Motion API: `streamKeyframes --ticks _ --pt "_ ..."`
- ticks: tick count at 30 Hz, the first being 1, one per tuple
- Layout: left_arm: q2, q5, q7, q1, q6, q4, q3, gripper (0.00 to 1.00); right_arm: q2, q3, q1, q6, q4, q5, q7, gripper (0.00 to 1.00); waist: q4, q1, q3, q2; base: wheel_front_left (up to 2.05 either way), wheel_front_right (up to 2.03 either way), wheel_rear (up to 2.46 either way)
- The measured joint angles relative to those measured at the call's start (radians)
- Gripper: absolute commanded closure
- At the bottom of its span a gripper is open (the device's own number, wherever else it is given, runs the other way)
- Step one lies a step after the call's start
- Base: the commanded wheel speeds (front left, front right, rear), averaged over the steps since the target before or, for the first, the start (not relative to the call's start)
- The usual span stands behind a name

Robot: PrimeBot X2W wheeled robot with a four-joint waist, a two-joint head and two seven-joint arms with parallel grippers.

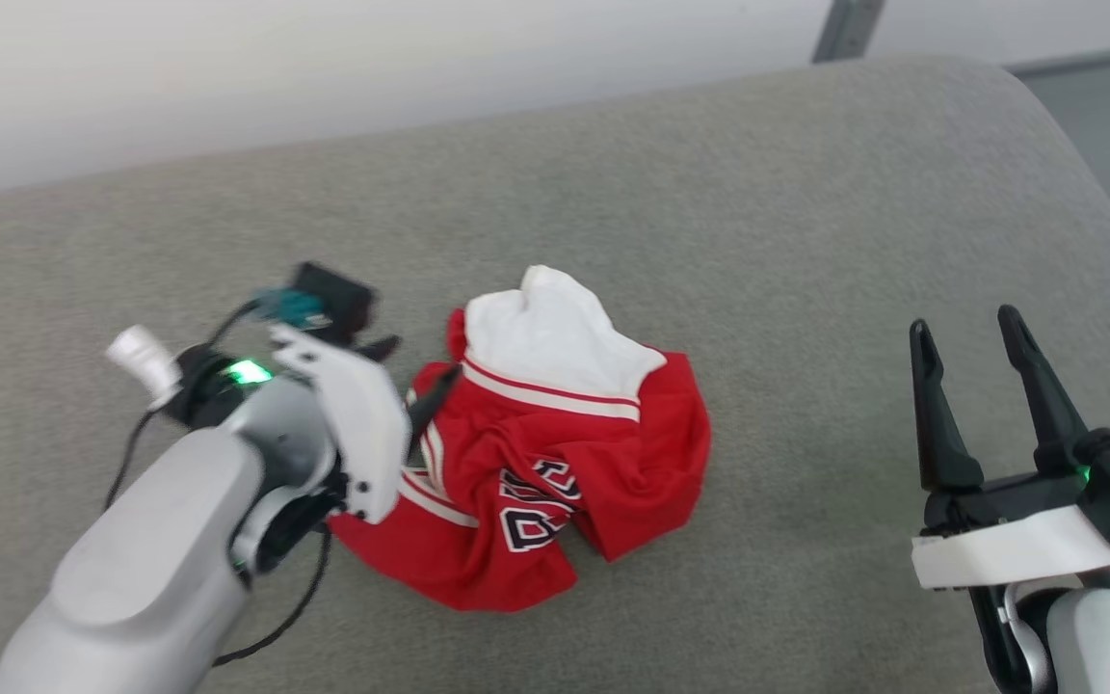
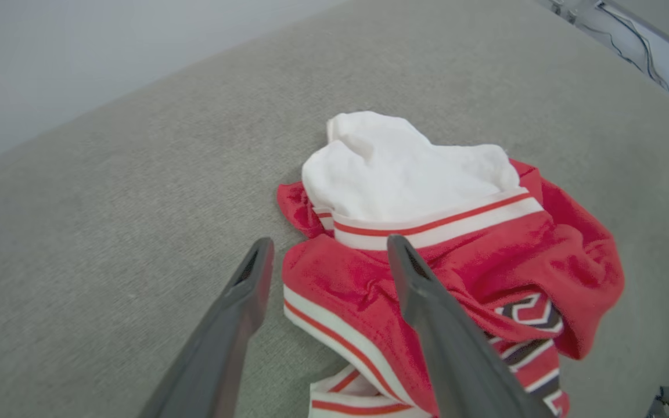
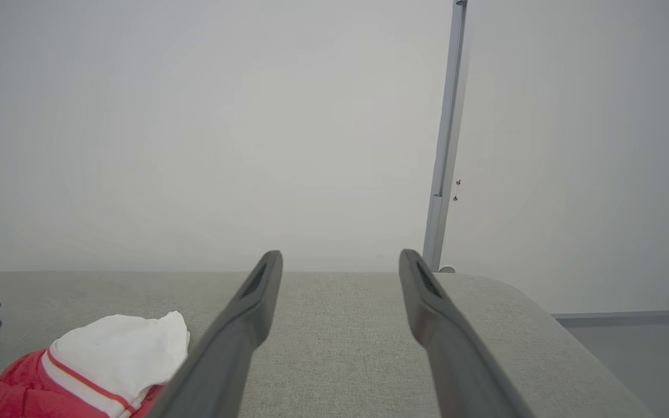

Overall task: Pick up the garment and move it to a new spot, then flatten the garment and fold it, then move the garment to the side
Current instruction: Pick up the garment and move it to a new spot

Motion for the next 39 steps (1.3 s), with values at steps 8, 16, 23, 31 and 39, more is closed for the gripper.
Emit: streamKeyframes --ticks 8,16,23,31,39 --pt "0.068 0.000 -0.283 0.134 0.052 -0.079 0.120 0.00 -0.027 -0.010 0.034 0.000 0.020 0.008 0.000 0.00 0.069 0.0000 -0.051 0.0000 0.00 0.00 0.00" --pt "0.114 0.013 -0.557 0.288 0.067 -0.163 0.195 0.00 -0.044 -0.018 0.061 0.000 0.043 0.013 0.000 0.00 0.128 0.0000 -0.102 0.0000 0.00 0.00 0.00" --pt "0.115 0.001 -0.651 0.459 0.106 -0.183 0.289 0.00 -0.052 -0.030 0.084 0.000 0.050 0.021 0.000 0.00 0.159 0.0000 -0.133 0.0000 0.00 0.00 0.00" --pt "0.049 0.059 -0.659 0.614 0.068 -0.217 0.495 0.00 -0.056 -0.048 0.113 0.000 0.054 0.023 0.000 0.00 0.185 0.0000 -0.151 0.0000 0.00 0.00 0.00" --pt "-0.078 0.175 -0.660 0.737 -0.031 -0.235 0.677 0.00 -0.058 -0.058 0.123 0.000 0.058 0.025 0.000 0.00 0.197 0.0000 -0.162 0.0000 0.00 0.00 0.00"
